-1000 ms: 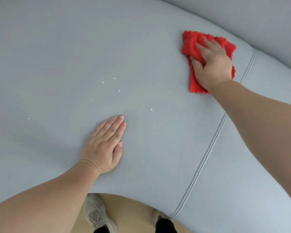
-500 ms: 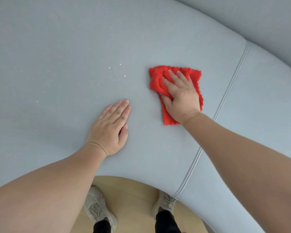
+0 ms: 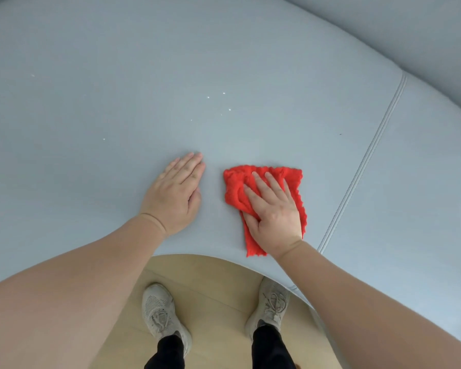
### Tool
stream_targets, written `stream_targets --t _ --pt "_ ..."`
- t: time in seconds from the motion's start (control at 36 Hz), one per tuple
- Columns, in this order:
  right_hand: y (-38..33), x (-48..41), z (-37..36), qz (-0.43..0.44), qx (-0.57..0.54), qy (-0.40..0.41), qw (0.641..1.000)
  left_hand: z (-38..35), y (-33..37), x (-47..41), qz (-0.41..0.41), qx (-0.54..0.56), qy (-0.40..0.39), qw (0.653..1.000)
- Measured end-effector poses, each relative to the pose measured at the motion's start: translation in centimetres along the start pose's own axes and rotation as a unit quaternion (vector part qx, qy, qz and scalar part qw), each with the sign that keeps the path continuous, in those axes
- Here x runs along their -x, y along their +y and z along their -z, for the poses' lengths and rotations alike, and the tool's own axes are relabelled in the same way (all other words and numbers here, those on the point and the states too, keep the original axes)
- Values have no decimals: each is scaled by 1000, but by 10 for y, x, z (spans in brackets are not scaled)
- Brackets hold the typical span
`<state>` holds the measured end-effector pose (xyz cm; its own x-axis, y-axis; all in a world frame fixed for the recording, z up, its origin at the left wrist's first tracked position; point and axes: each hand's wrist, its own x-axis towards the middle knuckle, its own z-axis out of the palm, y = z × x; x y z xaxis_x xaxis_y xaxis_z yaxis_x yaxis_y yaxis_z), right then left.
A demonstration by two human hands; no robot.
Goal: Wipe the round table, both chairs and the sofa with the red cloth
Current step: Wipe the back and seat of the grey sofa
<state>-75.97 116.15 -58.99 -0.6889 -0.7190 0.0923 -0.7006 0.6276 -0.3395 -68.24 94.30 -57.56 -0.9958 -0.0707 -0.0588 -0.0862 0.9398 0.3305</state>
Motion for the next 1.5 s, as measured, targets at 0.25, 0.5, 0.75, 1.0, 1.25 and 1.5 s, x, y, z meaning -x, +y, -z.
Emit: stream_targets --t 0.25,0.5,0.75,1.0,1.25,1.5 --pt "-31 26 -8 7 -1 -4 1000 18 -37 42 59 -31 8 998" --pt "-61 12 -22 111 -10 -47 993 25 -64 53 91 -47 -4 995" --pt "-45 -47 -23 140 12 -41 989 15 -76 54 77 -49 8 996" --pt "-27 -95 -21 134 28 -43 990 12 -80 55 84 -46 -7 995" --pt "14 -181 -10 51 52 -72 995 9 -84 54 78 -29 -8 996" --pt "63 -261 2 -46 52 -55 996 6 -88 56 72 -20 -9 997"
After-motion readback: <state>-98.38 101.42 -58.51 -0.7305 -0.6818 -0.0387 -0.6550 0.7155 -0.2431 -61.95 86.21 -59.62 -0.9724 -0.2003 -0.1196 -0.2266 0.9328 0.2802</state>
